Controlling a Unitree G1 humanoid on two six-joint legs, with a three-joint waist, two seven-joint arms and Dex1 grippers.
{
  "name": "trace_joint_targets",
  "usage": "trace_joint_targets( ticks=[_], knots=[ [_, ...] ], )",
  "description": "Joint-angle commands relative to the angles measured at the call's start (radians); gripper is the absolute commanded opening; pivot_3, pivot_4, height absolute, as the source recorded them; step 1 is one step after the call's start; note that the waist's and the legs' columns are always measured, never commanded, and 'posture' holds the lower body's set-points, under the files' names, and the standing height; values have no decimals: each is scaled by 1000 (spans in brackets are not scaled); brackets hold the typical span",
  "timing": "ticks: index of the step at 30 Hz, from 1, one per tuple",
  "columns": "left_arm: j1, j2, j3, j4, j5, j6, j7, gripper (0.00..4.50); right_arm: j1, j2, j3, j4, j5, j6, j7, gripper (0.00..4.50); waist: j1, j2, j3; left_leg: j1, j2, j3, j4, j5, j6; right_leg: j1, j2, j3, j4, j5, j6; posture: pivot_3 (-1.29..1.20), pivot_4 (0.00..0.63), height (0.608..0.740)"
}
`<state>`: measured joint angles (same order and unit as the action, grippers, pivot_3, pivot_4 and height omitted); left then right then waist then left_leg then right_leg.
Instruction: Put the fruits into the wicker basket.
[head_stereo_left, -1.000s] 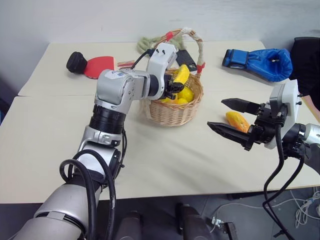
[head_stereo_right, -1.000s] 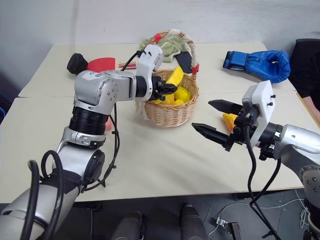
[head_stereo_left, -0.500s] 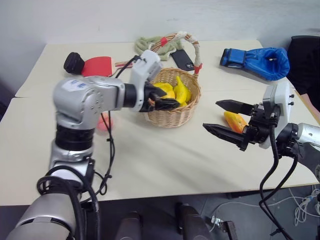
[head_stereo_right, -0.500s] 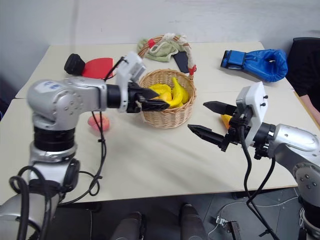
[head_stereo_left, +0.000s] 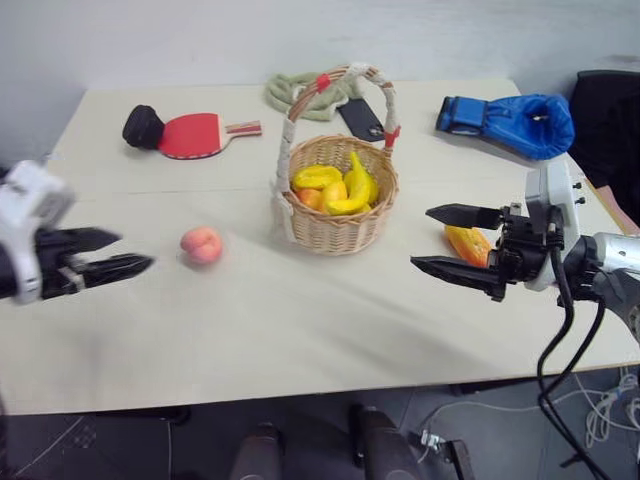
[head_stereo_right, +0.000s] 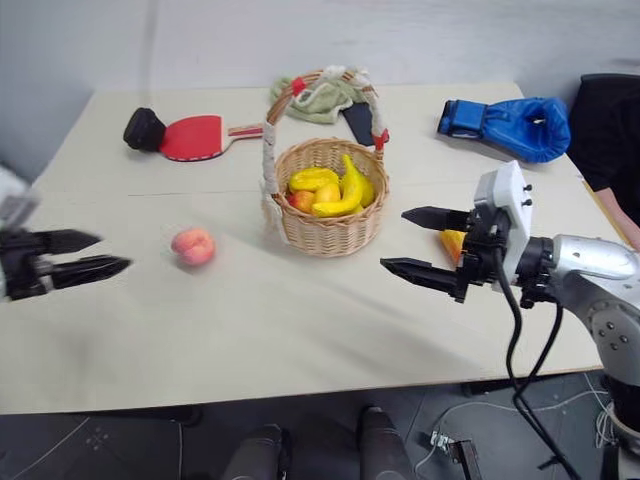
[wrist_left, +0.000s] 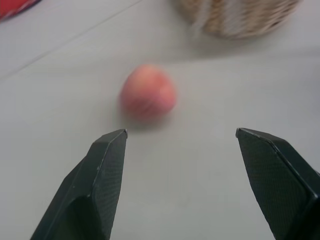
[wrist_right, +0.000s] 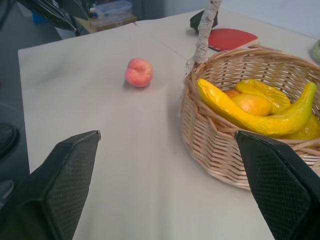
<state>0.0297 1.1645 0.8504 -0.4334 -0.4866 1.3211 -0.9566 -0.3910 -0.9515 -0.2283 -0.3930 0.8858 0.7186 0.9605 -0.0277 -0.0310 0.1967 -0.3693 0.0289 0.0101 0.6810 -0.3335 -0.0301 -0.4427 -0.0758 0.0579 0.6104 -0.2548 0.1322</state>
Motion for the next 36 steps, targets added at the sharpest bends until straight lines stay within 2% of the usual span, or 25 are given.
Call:
trace_joint_targets(
  ticks=[1, 2, 4, 7, 9, 10, 11, 13, 16, 17, 20, 26, 30, 36],
  knots=[
    [162, 4, 213, 30, 72, -92, -114, 3666, -38, -32, -10, 36, -21, -36, 82, 4500, 1, -1, 0, 0, 0, 0, 0, 0, 0, 0, 0, -1, 0, 0, -1, 0, 150, 740],
    [187, -1, 230, 30, 66, -106, -129, 3666, -49, -31, -4, 47, -27, -39, 90, 4500, 2, -1, 0, 0, 0, 0, 0, 0, 0, 0, 0, -2, 0, -1, -2, 0, 150, 740],
    [191, -12, 225, 15, 42, -121, -130, 3666, -75, -22, 16, 69, -46, -45, 100, 4500, 6, -1, 0, 0, 0, -2, 0, 0, 0, 0, -1, -3, 0, -8, -17, 0, 150, 740],
    [93, -29, 114, -10, -16, -136, -76, 3666, -99, -3, 38, 78, -64, -46, 101, 4500, 6, -1, 0, 0, 0, -2, 0, 0, -1, 1, -1, -3, 0, -8, -17, 0, 150, 740],
    [-13, -41, 1, 3, -45, -137, -18, 3666, -107, 9, 41, 69, -63, -37, 94, 4500, 4, -1, 0, 0, 0, -2, 0, 0, -1, 1, -1, -2, 1, -7, -17, 0, 150, 740],
    [-69, -45, -65, 24, -47, -140, 14, 3929, -107, 13, 42, 62, -62, -31, 89, 4500, 1, -1, 0, 0, 0, -2, 0, 0, -1, 1, -1, -2, 1, -5, -13, 0, 150, 740],
    [-115, -47, -128, 51, -38, -151, 44, 3994, -106, 17, 40, 52, -60, -26, 84, 4500, 0, -1, 0, 0, 0, -2, 0, -1, -1, 0, -1, -2, 2, 2, 0, 0, 150, 740],
    [-193, -50, -246, 117, -8, -189, 89, 4456, -94, 24, 34, 32, -55, -18, 72, 4500, 0, -1, 0, 0, 0, -2, 0, -1, -1, 0, -1, -2, 1, 2, 0, 0, 150, 740],
    [-298, -46, -424, 226, 51, -302, 111, 4456, -66, 35, 17, -8, -36, 1, 37, 4500, -5, -1, 0, 0, 1, 0, -1, -1, -1, -1, -1, -2, 1, 2, 0, 0, 150, 740],
    [-364, -54, -512, 286, 87, -369, 105, 4456, -46, 43, 12, -34, -27, 6, 19, 4500, -4, -1, 0, 0, 1, 0, -1, -1, -1, -1, 0, -2, 1, 2, 0, 0, 150, 740],
    [-498, -79, -673, 401, 135, -489, 61, 4456, -13, 61, -5, -81, -5, 22, -22, 4500, 1, -1, 0, -1, 1, 0, -1, -1, -1, -1, 0, -2, 1, 2, 0, 0, 150, 740],
    [-671, -163, -844, 603, 210, -592, 12, 4456, 24, 69, -32, -114, 23, 33, -65, 4500, 0, -1, 0, -2, 0, 1, 0, -1, -1, -1, 0, -1, 1, 2, 1, 0, 150, 740],
    [-779, -251, -931, 779, 288, -641, 39, 4456, 31, 64, -60, -118, 45, 39, -91, 4500, -1, -1, 0, -1, 1, 1, 0, -1, 0, -1, 1, -1, 3, 3, 2, 0, 150, 740],
    [-835, -308, -983, 884, 346, -679, 17, 4456, 50, 58, -86, -138, 70, 47, -120, 4500, 7, -1, 0, -2, 0, 0, 1, 0, 0, -1, 1, -1, 4, 3, 2, 0, 150, 740]
  ],
)
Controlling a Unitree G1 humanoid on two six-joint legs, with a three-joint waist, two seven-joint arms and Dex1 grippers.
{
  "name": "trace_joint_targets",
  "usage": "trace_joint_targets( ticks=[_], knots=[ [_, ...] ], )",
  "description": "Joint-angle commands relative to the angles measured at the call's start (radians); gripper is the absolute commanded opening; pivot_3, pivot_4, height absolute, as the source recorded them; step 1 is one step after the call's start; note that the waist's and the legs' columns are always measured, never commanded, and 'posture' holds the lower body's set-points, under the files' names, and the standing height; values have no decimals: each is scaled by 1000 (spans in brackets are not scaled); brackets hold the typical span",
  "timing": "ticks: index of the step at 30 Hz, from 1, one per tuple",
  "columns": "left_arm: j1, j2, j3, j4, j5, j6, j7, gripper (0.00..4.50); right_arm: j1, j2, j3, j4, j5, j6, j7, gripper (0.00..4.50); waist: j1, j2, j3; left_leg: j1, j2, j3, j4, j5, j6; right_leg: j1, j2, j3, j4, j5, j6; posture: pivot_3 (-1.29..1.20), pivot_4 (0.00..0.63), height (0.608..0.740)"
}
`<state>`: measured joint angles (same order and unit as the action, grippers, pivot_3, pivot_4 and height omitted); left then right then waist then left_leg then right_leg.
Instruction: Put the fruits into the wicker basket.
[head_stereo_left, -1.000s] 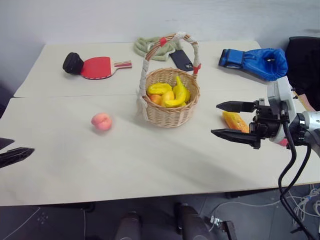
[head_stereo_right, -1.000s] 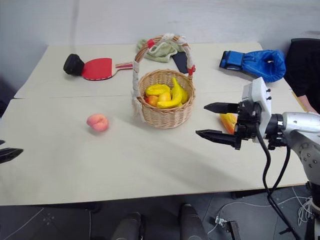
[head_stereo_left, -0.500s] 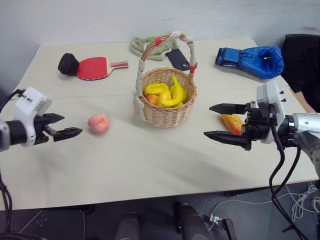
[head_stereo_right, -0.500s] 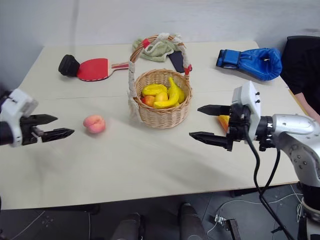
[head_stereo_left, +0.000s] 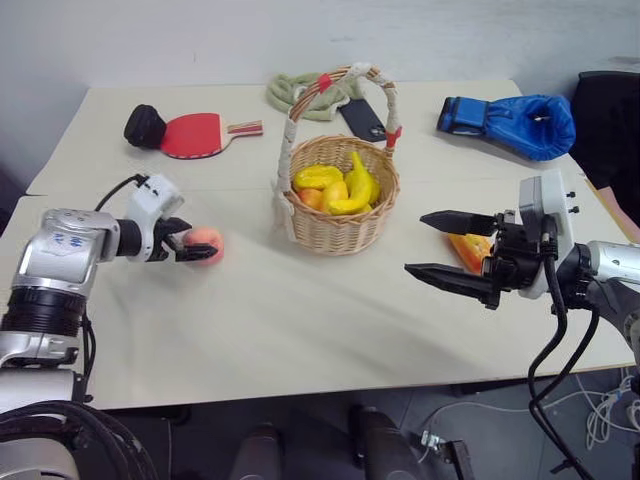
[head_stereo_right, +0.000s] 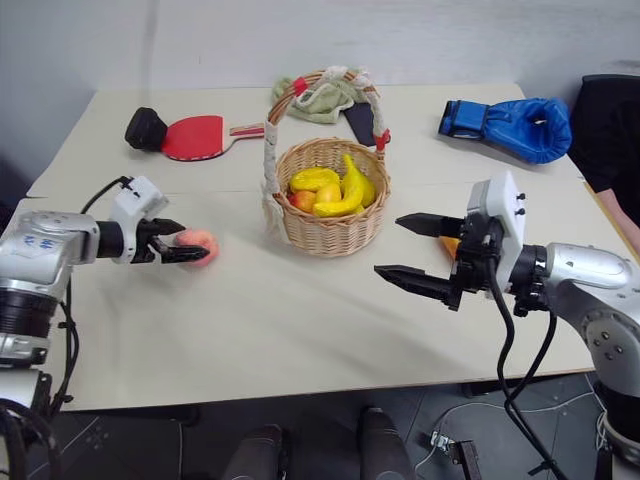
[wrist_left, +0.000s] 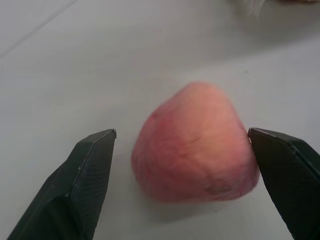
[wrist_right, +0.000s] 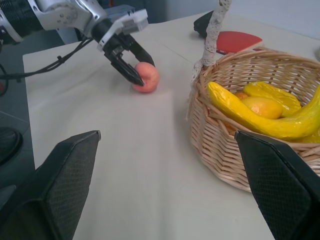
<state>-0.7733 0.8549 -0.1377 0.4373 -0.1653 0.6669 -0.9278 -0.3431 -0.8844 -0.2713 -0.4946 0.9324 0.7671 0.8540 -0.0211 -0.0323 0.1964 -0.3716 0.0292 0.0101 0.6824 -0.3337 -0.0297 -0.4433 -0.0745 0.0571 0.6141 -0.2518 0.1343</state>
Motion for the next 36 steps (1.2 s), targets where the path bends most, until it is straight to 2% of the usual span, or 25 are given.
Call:
trace_joint_targets(
  ticks=[1, 6, 7, 11, 15, 18, 23, 27, 33, 36],
  knots=[
    [-35, -1, 3, 18, 33, -26, -12, 4271, 4, -9, -45, -39, 26, -1, -17, 4500, -1, 0, 0, 0, 0, 0, 0, 0, 0, 0, 0, 0, 0, 0, 0, 0, 150, 740],
    [-34, 2, 5, 6, 52, -20, -34, 2924, 4, -6, -44, -44, 33, -3, -31, 4500, -7, 0, 0, 0, 0, 0, 0, 0, 0, 0, 0, 0, 0, 0, 0, 0, 150, 740],
    [-33, 4, 6, -4, 53, -19, -40, 2770, 4, -5, -41, -43, 32, -4, -32, 4500, -6, 0, 0, 0, 0, 0, 0, 0, 0, 0, 0, 0, 0, 0, 0, 0, 150, 740],
    [1, 30, 26, -154, 1, 22, -122, 2688, 0, -2, -30, -42, 31, -5, -37, 4500, -4, 0, 0, 0, 0, 0, 0, 0, 0, 0, 0, 0, 1, 0, 0, 0, 150, 740],
    [64, 84, 73, -477, -166, 104, -276, 2688, -2, -7, -29, -41, 34, -3, -34, 4500, -5, 0, 0, -1, 1, 0, 0, 0, 0, 0, 0, 0, 0, 0, 0, 0, 150, 740],
    [5, 53, 77, -641, -261, 242, -254, 2688, -2, -11, -32, -40, 36, 0, -36, 4500, -2, 0, 0, -2, 1, 0, 0, -1, 0, 0, 0, 1, -1, 0, 0, 0, 150, 740],
    [-161, -125, 46, -719, -305, 427, -70, 2688, 5, -6, -34, -57, 44, 5, -55, 4500, 15, 0, 0, 0, -1, -1, 1, 0, 1, 1, 0, 2, -3, 1, 1, 0, 150, 740],
    [-298, -431, 131, -661, -253, 583, 268, 2688, 29, -3, -45, -86, 54, 6, -78, 4500, 24, 0, 0, -1, -1, -2, 2, 0, 1, 2, 1, 1, -3, 1, 2, 0, 150, 740],
    [-307, -604, 92, -631, -133, 583, 544, 2688, 56, 2, -65, -108, 59, 0, -116, 4500, 13, 1, 0, 1, -1, -3, 1, -2, 5, 1, 2, 4, -2, 2, 3, 0, 150, 740],
    [-320, -657, 101, -594, -94, 594, 636, 2688, 52, 10, -73, -105, 54, -8, -142, 4500, 20, 1, 0, 2, -2, -4, 1, -1, 3, 1, 2, 5, -4, 2, 3, 0, 150, 740]
  ],
)
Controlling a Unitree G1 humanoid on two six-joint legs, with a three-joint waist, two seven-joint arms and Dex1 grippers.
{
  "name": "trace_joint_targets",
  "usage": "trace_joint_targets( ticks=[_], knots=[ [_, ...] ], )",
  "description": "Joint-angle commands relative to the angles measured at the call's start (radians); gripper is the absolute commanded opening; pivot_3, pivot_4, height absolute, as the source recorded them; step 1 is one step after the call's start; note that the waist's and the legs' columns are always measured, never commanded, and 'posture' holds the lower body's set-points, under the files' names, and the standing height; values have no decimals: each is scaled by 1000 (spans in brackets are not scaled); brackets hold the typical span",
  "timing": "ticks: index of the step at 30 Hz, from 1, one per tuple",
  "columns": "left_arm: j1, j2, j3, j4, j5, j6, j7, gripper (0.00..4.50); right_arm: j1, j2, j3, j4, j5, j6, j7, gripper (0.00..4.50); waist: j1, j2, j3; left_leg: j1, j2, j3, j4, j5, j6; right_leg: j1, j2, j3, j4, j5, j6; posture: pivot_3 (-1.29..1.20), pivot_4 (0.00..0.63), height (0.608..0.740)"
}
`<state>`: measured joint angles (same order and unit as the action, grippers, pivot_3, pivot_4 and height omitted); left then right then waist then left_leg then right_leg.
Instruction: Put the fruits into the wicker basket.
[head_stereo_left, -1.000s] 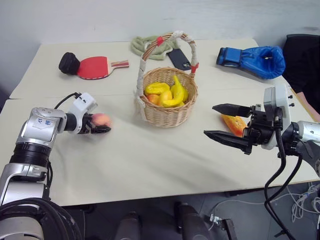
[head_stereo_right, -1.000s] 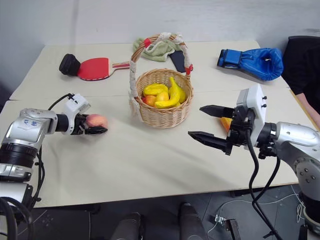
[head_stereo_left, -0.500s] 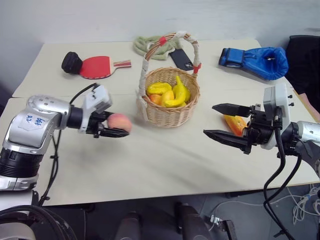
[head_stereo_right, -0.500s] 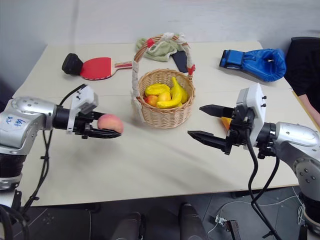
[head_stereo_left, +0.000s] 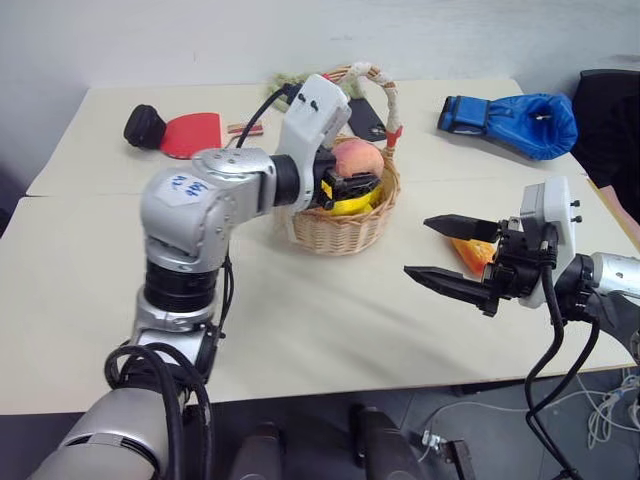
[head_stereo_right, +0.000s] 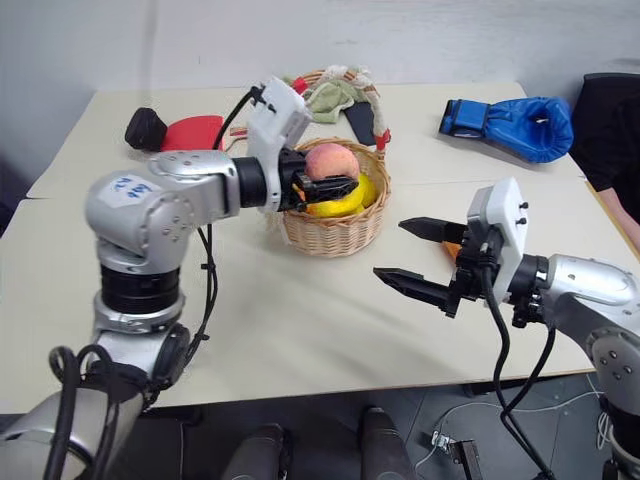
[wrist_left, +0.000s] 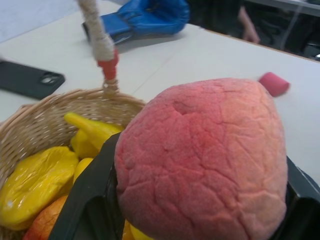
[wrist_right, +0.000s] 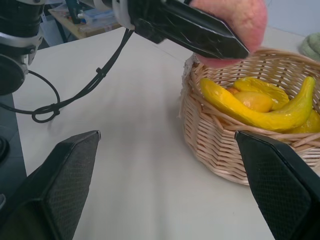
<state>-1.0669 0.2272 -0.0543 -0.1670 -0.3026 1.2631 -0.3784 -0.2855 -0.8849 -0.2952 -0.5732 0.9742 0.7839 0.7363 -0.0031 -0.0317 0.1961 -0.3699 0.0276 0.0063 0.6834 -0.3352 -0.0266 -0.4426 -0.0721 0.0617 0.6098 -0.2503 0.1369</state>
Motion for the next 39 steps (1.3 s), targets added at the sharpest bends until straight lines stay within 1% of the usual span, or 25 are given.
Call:
trace_joint_targets(
  ticks=[1, 6, 9, 12, 14, 15, 16, 18, 23, 26, 32, 35, 37, 39],
  knots=[
    [-31, -33, 15, 18, 52, -7, 101, 2688, -8, 11, -51, -23, 9, -27, -31, 4500, 2, 0, 0, 0, 0, 0, 0, 0, -1, 0, 0, 0, 0, 0, 0, 0, 150, 740],
    [-29, -39, -12, 44, 91, 46, 169, 2688, -17, 5, -61, -1, -7, -32, -39, 4500, 2, 0, 0, 0, -1, -1, 0, 1, -1, 0, 0, 1, 0, 0, 0, 0, 150, 740],
    [-9, -23, -48, 56, 120, 26, 192, 2688, -16, 6, -59, -3, -6, -34, -41, 4500, 3, 0, 0, 0, -1, -1, 0, 1, -1, 0, 0, 1, 0, 0, 0, 0, 150, 740],
    [0, -29, -45, 69, 126, 20, 202, 2688, -16, 7, -56, -4, -7, -35, -44, 4500, 3, 0, 0, -1, -1, -1, 0, 1, -1, 0, 0, 1, -1, 0, 0, 0, 150, 740],
    [6, -35, -40, 66, 124, 23, 206, 3392, -16, 8, -56, -5, -5, -35, -46, 4500, 3, 0, 0, 0, -1, -1, 0, 1, -1, 0, 0, 1, -1, 0, 0, 0, 150, 740],
    [9, -35, -40, 63, 122, 24, 206, 3599, -16, 8, -55, -5, -5, -35, -46, 4500, 3, 0, 0, 0, -1, -1, 0, 1, -1, 0, 0, 1, -1, 0, 0, 0, 150, 740],
    [12, -31, -40, 54, 118, 27, 200, 3978, -16, 8, -55, -5, -5, -35, -47, 4500, 3, 0, 0, 0, -1, -1, 0, 1, -1, 0, 0, 1, -1, 0, 0, 0, 150, 740],
    [16, -11, -44, 36, 114, 22, 186, 4477, -15, 8, -54, -6, -5, -35, -48, 4500, 2, 0, 0, 0, -1, -1, 0, 1, -1, 0, 0, 1, -1, 0, 0, 0, 150, 740],
    [33, 70, -41, -37, 62, -44, 71, 4477, -15, 8, -52, -8, -2, -33, -50, 4500, 2, 0, 0, 0, -1, -1, 0, 1, -2, 0, 0, 1, 0, 0, 0, 0, 150, 740],
    [56, 157, -60, -86, 39, -164, -47, 4477, -13, 7, -49, -5, -4, -34, -46, 4500, 1, 0, 0, 0, 0, 0, 0, 1, -3, 0, 0, 1, -1, 0, 0, 0, 150, 740],
    [97, 312, -41, -98, -44, -273, -271, 4477, 1, -7, -50, 6, -12, -32, -20, 4500, 1, 0, 0, 0, 0, -1, 0, 2, -4, 0, 0, 1, -1, 0, -1, 0, 150, 740],
    [170, 432, -25, -109, -93, -375, -456, 4477, 42, -34, -85, 12, -37, -26, -14, 4500, -1, 0, 0, 0, 0, 0, 0, 2, -4, 0, 0, 1, 0, 0, -1, 0, 150, 740],
    [249, 537, 13, -115, -151, -444, -623, 4477, 104, -53, -149, 14, -41, -13, -10, 4500, -3, 0, 0, 0, 0, 0, -1, 1, -4, 0, 0, 1, 0, 0, -1, 0, 150, 740],
    [306, 617, 68, -115, -237, -456, -758, 4477, 187, -68, -220, 18, -58, -6, -1, 4500, -1, 0, 0, 0, 0, 0, -2, 1, -3, -1, 0, 0, 0, -1, -2, 0, 150, 740]
  ],
)
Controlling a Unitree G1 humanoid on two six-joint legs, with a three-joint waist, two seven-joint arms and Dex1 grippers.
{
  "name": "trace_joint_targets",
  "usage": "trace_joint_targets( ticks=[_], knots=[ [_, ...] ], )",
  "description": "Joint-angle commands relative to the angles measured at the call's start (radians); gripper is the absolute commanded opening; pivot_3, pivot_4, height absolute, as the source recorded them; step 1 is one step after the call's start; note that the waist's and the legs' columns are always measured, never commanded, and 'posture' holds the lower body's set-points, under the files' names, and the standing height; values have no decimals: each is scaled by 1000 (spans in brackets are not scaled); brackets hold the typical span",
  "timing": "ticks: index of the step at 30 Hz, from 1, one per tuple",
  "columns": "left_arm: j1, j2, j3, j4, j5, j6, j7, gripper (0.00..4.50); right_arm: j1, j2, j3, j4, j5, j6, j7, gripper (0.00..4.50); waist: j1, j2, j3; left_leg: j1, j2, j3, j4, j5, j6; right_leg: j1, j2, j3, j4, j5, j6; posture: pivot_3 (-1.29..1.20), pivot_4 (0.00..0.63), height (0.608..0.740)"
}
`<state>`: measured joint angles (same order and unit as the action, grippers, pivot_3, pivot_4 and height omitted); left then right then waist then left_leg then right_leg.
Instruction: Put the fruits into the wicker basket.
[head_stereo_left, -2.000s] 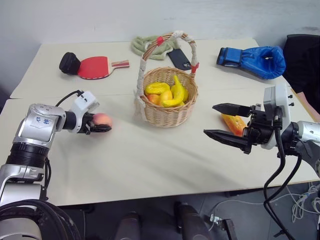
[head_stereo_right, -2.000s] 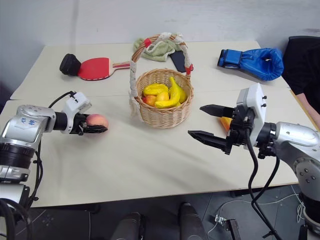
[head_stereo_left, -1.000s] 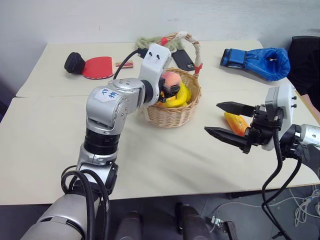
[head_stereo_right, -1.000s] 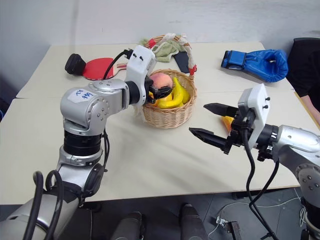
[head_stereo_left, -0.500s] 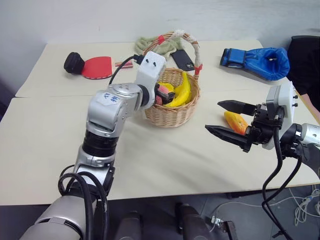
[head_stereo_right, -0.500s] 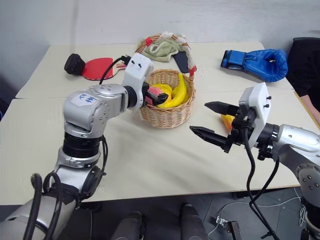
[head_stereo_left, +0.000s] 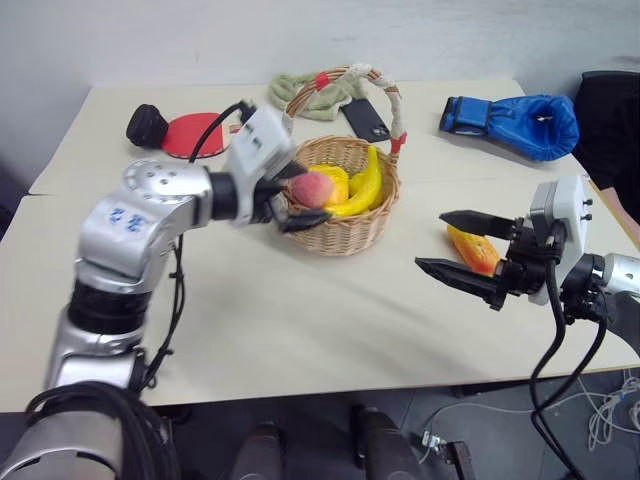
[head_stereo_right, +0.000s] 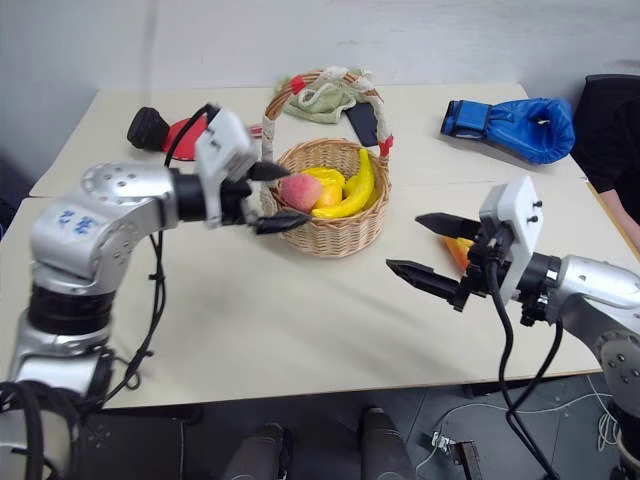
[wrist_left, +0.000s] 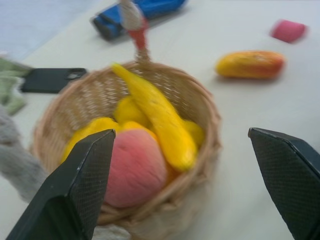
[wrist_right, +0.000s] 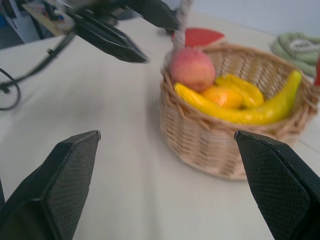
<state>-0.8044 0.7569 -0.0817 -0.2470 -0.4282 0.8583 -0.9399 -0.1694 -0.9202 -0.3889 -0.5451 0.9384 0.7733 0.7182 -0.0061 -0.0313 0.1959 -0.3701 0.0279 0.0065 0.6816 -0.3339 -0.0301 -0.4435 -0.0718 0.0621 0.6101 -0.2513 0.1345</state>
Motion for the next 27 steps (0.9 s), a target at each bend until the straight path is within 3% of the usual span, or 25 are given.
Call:
trace_joint_targets(
  ticks=[1, 5, 10, 15, 19, 23, 26, 27],
  knots=[
    [59, 116, 121, -29, -151, -40, -244, 4477, 116, -38, -161, -9, -37, 6, 22, 4500, 3, 0, 0, 0, 0, 0, 0, 0, 0, 0, 0, 0, 0, 0, 0, 0, 150, 740],
    [86, 177, 168, -12, -257, -3, -349, 4477, 340, -13, -365, -12, -86, 33, 46, 4500, 24, 0, 0, 0, -1, -1, 2, 0, 1, 2, 0, -1, -2, 0, 0, 0, 150, 740],
    [88, 160, 140, 31, -256, -44, -377, 4477, 743, 111, -786, -48, -100, 74, 147, 4500, 35, 1, 0, 2, -1, -2, 1, -3, 5, 8, 0, -2, -8, 0, 0, 0, 150, 740],
    [80, 147, 108, 63, -237, -82, -394, 4477, 928, 173, -982, -59, -22, 95, 207, 4500, 1, 1, -1, 6, 1, 0, 0, -4, 6, 19, 1, -1, -16, -3, -5, 0, 150, 740],
    [72, 135, 97, 70, -235, -97, -386, 4477, 870, 124, -907, -49, -27, 70, 160, 4500, -28, 0, 0, 18, 4, 1, -2, -6, 4, 30, 3, -1, -20, -8, -17, 0, 150, 740],
    [65, 105, 93, 54, -240, -92, -353, 4477, 634, 31, -657, 44, -92, 32, 57, 4500, -41, 0, 0, 19, 4, 0, -2, -7, 3, 31, 4, 0, -19, -8, -17, 0, 150, 740],
    [71, 95, 90, 29, -245, -85, -334, 4477, 487, 1, -499, 138, -157, 3, 20, 4500, -34, 1, -1, 19, 3, -2, -2, -7, 3, 28, 5, 1, -16, -7, -15, 0, 150, 740],
    [73, 91, 89, 16, -247, -80, -323, 4477, 417, -11, -422, 194, -194, -19, 8, 4500, -29, 1, -1, 19, 3, -3, -2, -7, 3, 26, 6, 1, -14, -1, -4, 0, 150, 740]
  ],
)
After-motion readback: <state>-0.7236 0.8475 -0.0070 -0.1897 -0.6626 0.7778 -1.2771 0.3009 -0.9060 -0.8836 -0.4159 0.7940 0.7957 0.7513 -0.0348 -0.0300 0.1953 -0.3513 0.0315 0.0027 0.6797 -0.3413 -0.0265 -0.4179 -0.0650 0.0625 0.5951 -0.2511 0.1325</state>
